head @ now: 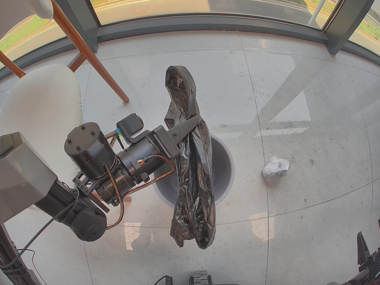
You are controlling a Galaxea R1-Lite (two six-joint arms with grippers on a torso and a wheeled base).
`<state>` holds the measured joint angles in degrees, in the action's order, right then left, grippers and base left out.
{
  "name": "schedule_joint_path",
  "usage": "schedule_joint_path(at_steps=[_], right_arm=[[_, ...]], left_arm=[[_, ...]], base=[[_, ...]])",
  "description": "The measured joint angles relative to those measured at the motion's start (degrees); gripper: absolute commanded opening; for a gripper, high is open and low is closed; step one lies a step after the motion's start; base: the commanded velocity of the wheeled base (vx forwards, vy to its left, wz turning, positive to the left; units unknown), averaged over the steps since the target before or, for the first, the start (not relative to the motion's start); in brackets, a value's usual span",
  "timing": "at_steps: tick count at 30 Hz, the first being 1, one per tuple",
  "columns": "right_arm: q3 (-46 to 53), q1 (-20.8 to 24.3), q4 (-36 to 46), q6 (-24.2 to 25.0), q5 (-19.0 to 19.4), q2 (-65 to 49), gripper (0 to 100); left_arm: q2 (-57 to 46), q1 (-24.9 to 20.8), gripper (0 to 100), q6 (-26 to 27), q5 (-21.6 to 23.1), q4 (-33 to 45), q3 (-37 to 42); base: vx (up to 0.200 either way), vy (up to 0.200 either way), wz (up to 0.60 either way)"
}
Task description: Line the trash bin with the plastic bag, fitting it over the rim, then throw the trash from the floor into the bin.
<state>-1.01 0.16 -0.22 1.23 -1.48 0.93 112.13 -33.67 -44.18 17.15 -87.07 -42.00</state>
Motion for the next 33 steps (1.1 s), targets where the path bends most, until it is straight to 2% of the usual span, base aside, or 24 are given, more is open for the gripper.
schedule_joint_path(at_steps=[3, 8, 12, 23, 29, 33], right_arm=[[0.0, 0.0, 0.0, 0.0, 0.0, 0.0, 100], [0.0, 0.0, 0.0, 0.0, 0.0, 0.0, 100], [0.0, 0.0, 0.0, 0.0, 0.0, 0.0, 100], [0.0, -0.1, 0.1, 0.0, 0.0, 0.0, 100], [0.0, -0.2, 0.2, -0.1, -0.4, 0.0, 100], [0.0, -0.2, 0.2, -0.1, -0.7, 0.0, 100]], left_arm=[[-0.4, -0.1, 0, 1.8, -2.1, 2.9, -1.6], [-1.3, -0.2, 0, 5.9, -6.5, 12.7, -7.0], [-2.1, -0.2, 0, 9.9, -7.9, 20.8, -10.6], [-4.7, -1.2, 0, 18.2, -6.9, 42.6, -16.7], [-6.2, -1.5, 0, 28.3, -5.4, 57.0, -22.9], [-6.8, -1.6, 0, 31.5, -4.7, 63.9, -28.3]], base=[[0.0, 0.0, 0.0], [0.0, 0.0, 0.0], [0.0, 0.0, 0.0], [0.0, 0.0, 0.0], [0.0, 0.0, 0.0], [0.0, 0.0, 0.0]])
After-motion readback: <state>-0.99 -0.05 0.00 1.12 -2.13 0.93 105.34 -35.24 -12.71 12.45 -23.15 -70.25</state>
